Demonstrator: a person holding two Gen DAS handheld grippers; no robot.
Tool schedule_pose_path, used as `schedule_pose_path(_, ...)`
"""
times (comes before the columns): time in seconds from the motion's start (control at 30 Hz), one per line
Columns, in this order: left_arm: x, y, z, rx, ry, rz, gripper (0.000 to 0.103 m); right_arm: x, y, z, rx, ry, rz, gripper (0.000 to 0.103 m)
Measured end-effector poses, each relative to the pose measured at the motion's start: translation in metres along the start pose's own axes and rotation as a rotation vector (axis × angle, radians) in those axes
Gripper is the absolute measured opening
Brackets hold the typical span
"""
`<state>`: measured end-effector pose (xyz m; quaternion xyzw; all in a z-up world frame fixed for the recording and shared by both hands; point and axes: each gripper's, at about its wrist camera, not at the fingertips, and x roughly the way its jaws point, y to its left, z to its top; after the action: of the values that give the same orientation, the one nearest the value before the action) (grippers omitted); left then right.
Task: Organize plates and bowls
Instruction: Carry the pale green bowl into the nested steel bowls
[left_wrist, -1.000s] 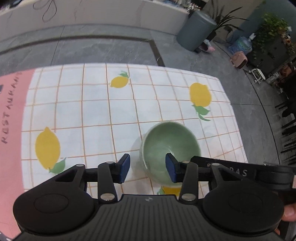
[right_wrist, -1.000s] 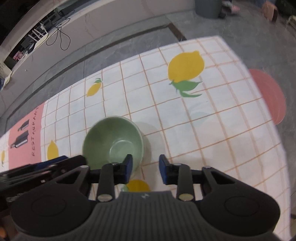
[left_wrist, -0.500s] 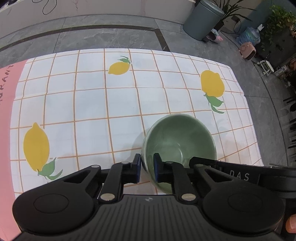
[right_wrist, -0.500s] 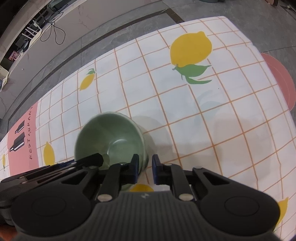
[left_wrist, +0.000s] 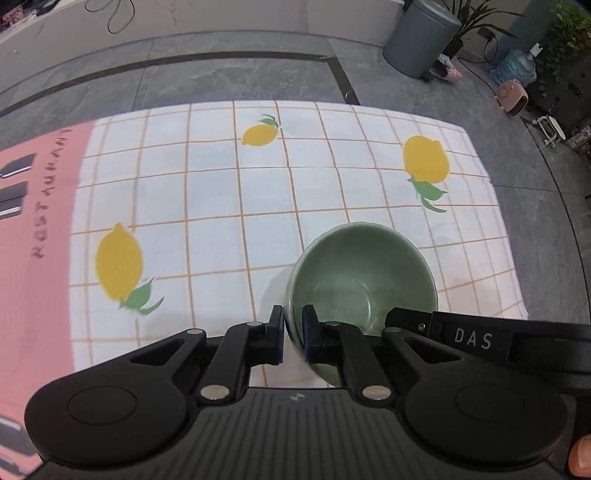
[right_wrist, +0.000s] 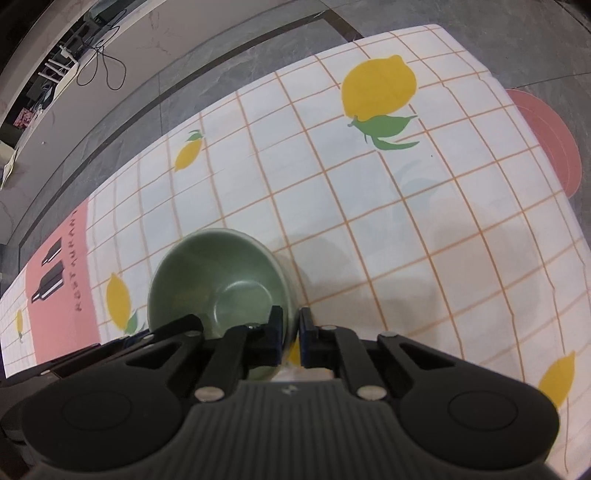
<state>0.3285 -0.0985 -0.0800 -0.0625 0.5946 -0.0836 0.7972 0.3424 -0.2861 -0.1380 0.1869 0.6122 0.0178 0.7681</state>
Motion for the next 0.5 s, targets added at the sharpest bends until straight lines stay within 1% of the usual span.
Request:
schedule_pose_path(0.2, -0.047, -0.003, -0.031, -0.010, -0.030, 0.004, 0.010, -0.041, 0.012, -0.030, -0.052, -0.014, 0.010, 0.005)
schedule_pose_path(0.33, -0.080, -0.011, -0.058, 0.015, -0.064, 0.029, 0.010, -0.070, 0.018, -0.061, -0.097, -0.033, 0.015, 0.005)
schedule_pose_path(0.5, -0.112, -0.015, -0.090, 0.013, -0.068, 0.013, 0.010, -0.106, 0.018, -0.101, -0.115, -0.059, 0.026, 0.006)
